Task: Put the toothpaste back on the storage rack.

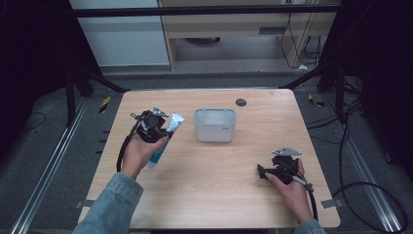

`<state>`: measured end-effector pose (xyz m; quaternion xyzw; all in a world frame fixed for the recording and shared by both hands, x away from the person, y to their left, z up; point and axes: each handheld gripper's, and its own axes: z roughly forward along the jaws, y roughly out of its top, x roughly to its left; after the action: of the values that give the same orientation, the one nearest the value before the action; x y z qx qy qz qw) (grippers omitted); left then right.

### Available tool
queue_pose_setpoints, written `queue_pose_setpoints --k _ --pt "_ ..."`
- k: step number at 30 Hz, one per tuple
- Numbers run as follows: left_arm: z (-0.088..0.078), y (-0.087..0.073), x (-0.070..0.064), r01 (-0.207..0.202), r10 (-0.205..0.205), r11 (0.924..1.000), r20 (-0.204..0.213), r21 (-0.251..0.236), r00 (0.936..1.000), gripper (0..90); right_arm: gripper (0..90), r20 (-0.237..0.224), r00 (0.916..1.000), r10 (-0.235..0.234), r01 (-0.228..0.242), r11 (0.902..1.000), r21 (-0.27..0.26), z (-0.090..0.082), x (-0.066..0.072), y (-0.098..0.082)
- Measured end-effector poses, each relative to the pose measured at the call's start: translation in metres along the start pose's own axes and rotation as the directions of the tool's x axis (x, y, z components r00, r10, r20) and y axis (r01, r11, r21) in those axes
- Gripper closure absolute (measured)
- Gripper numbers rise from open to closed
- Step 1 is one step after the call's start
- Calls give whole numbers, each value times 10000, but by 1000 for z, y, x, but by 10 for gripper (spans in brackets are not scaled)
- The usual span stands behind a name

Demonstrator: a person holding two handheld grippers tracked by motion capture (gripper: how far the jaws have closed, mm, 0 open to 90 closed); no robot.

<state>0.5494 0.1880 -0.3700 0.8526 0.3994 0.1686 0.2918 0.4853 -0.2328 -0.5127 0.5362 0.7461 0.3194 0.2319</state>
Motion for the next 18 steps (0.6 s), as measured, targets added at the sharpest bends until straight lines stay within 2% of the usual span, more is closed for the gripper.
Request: queue_pose_setpoints --k 11,18 --pt "-6 15 -1 -66 68 9992 34 -392 10000 780 4 -123 9999 -87 87 10000 44 0 0 0" --pt "-13 31 -10 -247 249 9961 12 -848 9997 780 4 -144 9999 -74 75 10000 48 0 0 0"
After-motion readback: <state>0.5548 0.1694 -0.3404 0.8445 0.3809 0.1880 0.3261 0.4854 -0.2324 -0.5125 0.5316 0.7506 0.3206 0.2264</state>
